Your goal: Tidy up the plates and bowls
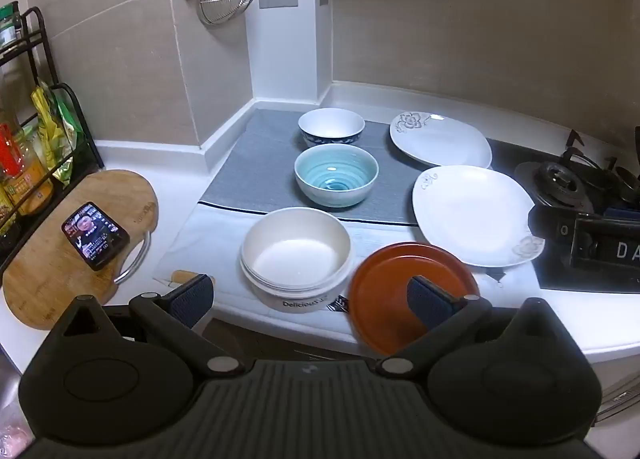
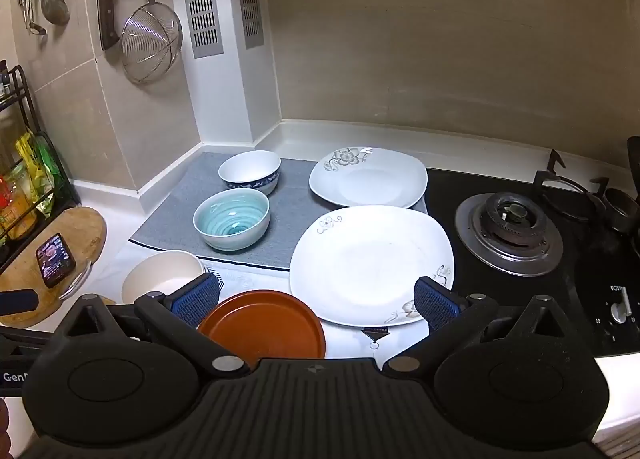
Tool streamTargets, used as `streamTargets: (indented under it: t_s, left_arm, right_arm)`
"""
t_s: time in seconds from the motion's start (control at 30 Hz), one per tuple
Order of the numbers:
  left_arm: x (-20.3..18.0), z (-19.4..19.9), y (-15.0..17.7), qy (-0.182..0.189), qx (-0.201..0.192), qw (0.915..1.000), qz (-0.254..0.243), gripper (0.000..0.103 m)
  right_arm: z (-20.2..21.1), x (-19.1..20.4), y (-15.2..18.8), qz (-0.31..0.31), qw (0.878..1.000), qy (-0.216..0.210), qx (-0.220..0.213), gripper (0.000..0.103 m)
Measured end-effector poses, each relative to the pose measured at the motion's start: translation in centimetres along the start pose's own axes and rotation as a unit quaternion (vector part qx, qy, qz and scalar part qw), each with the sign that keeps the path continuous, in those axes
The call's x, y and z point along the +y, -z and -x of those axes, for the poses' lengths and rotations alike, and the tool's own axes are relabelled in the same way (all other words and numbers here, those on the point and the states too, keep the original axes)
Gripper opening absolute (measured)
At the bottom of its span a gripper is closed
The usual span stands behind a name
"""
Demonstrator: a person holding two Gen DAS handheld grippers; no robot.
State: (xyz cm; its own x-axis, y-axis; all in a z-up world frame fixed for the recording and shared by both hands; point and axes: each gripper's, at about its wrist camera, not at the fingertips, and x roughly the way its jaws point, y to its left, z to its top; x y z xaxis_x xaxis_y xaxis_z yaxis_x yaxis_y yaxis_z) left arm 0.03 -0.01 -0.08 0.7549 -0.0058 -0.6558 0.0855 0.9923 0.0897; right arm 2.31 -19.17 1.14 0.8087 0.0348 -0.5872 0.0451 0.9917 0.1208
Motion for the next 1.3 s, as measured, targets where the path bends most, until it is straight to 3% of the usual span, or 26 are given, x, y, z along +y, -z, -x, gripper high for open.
streamTargets:
  t_s: [0.13,0.4,1.3]
  left_arm:
    - [-0.9,0.0,0.7,-0.014,0.001,0.9999,-0.005,0.103]
    - [-0.3,0.1,-0.3,-0.006,0.028,0.9996,0.009,0.103]
    - [-0.5,-0.5,-0.9,-0.009,0.034,0.9993,0.010,0.103]
  right_arm:
    - [0.0,-0.2,-0.1,-0.001,1.000,-0.002,0.008,0.103]
    - [0.5,-0.6,0.7,0.000,1.000,-0.002,0.015,0.103]
    - [-0.5,-1.3,-0.1,-0.015,1.000,-0.004,0.023,0.103]
